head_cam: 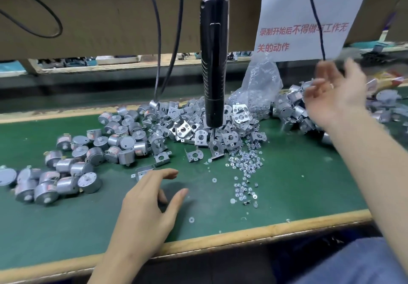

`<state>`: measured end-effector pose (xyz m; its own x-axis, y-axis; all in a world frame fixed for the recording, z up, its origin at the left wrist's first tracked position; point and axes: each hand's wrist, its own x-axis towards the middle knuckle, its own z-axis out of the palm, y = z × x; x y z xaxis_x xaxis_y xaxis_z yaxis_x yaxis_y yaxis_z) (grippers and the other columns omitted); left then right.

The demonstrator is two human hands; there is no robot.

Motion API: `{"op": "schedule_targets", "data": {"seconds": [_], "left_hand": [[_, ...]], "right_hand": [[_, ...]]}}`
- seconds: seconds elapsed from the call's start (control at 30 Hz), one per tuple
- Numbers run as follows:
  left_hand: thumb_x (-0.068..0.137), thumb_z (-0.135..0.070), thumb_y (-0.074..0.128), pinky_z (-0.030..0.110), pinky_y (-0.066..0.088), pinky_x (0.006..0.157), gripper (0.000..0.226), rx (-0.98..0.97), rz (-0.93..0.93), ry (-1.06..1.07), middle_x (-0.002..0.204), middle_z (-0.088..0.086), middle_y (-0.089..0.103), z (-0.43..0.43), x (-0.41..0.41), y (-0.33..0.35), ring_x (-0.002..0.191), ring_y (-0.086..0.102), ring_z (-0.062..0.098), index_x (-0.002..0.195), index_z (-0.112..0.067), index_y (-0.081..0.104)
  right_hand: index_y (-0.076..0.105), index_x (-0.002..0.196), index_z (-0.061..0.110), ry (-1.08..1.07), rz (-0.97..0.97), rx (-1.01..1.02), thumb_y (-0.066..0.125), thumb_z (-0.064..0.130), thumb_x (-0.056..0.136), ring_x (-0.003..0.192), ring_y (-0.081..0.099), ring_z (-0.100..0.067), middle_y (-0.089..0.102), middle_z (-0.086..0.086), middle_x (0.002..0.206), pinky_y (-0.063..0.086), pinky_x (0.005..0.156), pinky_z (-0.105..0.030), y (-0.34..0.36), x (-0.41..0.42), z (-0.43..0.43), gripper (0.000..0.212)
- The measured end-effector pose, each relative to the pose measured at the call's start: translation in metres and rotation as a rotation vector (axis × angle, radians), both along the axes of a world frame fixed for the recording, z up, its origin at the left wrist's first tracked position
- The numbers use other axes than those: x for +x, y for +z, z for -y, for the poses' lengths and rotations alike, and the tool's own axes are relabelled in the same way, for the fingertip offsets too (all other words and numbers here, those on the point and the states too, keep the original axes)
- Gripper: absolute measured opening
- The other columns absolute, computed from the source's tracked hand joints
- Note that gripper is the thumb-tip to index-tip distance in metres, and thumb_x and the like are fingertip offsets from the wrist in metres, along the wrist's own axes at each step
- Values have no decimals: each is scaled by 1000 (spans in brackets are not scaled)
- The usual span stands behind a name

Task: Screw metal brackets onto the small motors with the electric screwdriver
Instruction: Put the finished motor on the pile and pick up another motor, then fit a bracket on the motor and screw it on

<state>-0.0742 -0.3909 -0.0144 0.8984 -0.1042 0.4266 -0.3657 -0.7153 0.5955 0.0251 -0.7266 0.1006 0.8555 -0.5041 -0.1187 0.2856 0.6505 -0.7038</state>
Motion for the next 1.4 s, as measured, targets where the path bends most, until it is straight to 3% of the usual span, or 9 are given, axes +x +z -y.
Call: {"op": "schedule_targets", "data": {"seconds": [0.1,0.2,0.33,0.4,0.53,0.7,1.1,1.27,1.4], "left_hand": [[82,-30,75,26,48,65,30,-20,18,64,69,-13,52,1,0,0,67,57,10,109,-31,64],[84,-27,73,29,45,69,29,-10,56,207,86,-12,56,-5,3,-1,73,58,10,111,-25,64],[85,-18,70,50,41,92,41,167,35,503,122,17,54,-32,13,0,107,48,41,123,-6,59],[84,-14,70,57,38,91,47,277,-41,629,126,29,49,-50,17,3,110,42,48,126,2,57],[85,-10,68,60,39,86,40,389,-157,652,123,32,49,-75,19,6,110,43,50,122,4,59],[85,-8,68,56,43,80,34,396,-164,611,113,29,51,-79,23,5,101,50,48,116,4,61],[83,-25,76,38,44,74,31,233,-176,372,91,2,63,-57,4,33,84,60,30,111,-21,65],[82,-10,74,17,35,86,38,228,-146,-44,109,-22,60,-27,-8,30,99,51,9,113,-31,64],[84,-3,67,4,28,92,41,224,-172,-166,118,-28,57,-16,-6,14,104,44,7,115,-31,63]], "right_hand": [[65,101,17,173,-1,-443,50,47,104,70,64,-10,73,4,88,49,59,-21,2,0,-45,33],[66,118,16,319,92,-793,47,59,97,106,70,-17,73,-1,116,57,88,-36,2,-4,-89,51],[60,129,21,603,298,-924,46,81,88,122,66,-20,71,-3,128,48,106,-47,5,-19,-136,74],[56,132,11,662,343,-879,53,81,84,114,70,-28,74,-9,121,53,99,-46,10,-23,-150,84],[58,124,5,665,362,-767,45,55,97,75,65,-26,67,-6,86,53,76,-41,16,-21,-165,58],[59,92,12,578,403,-755,58,83,69,50,46,-19,50,-2,64,43,55,-32,11,-22,-170,75],[51,80,11,504,355,-724,66,91,56,43,42,-17,48,-4,56,37,48,-28,-17,-13,-151,84],[49,81,9,497,338,-722,66,91,56,45,40,-17,46,-4,56,35,47,-29,-23,-10,-152,88],[49,81,9,483,316,-715,66,91,55,45,41,-16,47,-3,57,37,47,-28,-26,-8,-150,88]]}}
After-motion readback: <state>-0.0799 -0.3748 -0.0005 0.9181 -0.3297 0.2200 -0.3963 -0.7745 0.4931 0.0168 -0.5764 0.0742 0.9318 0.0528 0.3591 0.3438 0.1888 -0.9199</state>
